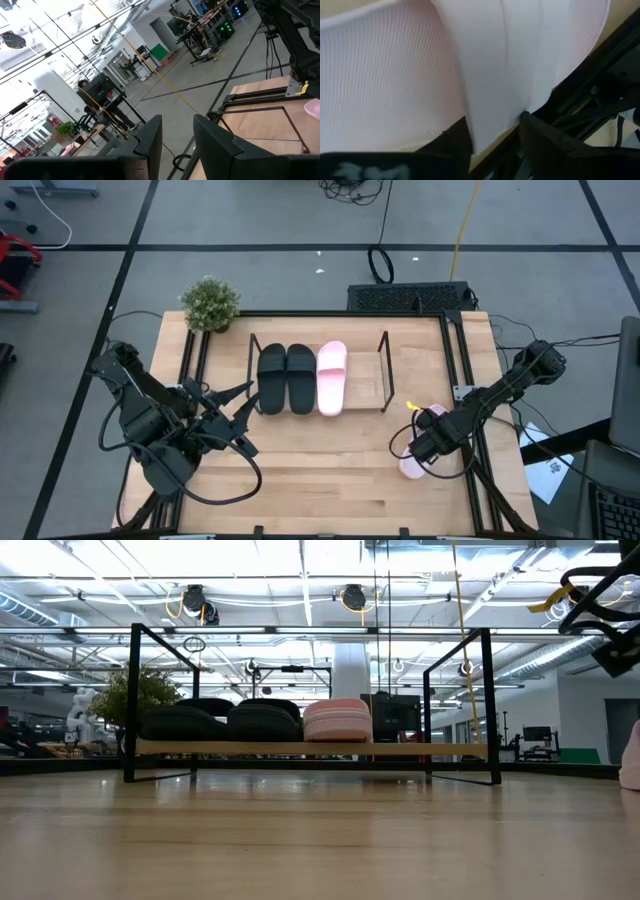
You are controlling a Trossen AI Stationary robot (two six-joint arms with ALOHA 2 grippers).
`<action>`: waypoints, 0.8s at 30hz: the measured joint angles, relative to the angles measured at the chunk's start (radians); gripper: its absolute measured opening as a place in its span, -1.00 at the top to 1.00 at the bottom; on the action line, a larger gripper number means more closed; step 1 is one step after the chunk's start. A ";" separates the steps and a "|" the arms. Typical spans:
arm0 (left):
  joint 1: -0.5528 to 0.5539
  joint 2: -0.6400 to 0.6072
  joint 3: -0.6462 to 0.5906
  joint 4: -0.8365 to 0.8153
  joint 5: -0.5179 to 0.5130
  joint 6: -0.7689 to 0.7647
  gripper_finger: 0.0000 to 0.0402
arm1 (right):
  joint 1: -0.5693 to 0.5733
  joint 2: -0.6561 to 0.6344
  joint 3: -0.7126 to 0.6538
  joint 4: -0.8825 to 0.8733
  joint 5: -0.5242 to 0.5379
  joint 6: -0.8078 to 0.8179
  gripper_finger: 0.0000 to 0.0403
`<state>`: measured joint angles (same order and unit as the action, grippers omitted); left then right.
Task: Pick and place slides into the shelf
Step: Put the pink slipper on the shelf
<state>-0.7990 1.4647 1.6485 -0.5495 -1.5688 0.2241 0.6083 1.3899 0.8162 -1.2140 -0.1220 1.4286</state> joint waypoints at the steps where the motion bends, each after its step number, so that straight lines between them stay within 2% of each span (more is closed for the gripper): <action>1: 0.000 0.000 0.000 0.000 0.000 -0.001 0.41 | 0.000 0.000 0.000 0.001 0.008 0.000 0.37; 7: 0.000 0.000 0.000 0.000 0.000 -0.002 0.41 | 0.000 0.000 -0.001 0.047 0.020 -0.041 0.93; 11: 0.001 0.000 0.000 0.000 0.000 -0.002 0.41 | 0.000 0.001 0.002 0.051 0.017 -0.037 0.95; 16: 0.001 0.000 0.000 0.000 0.000 -0.005 0.41 | 0.000 -0.008 0.077 0.028 0.040 -0.053 0.98; 20: 0.001 0.000 0.000 0.000 0.000 -0.006 0.41 | 0.000 -0.011 0.210 -0.067 0.112 -0.065 0.99; 24: 0.001 0.000 0.000 0.000 0.000 -0.006 0.41 | 0.000 -0.011 0.402 -0.249 0.217 -0.079 0.99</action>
<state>-0.7979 1.4647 1.6485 -0.5495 -1.5688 0.2184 0.6087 1.3788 1.2185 -1.4634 0.0950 1.3492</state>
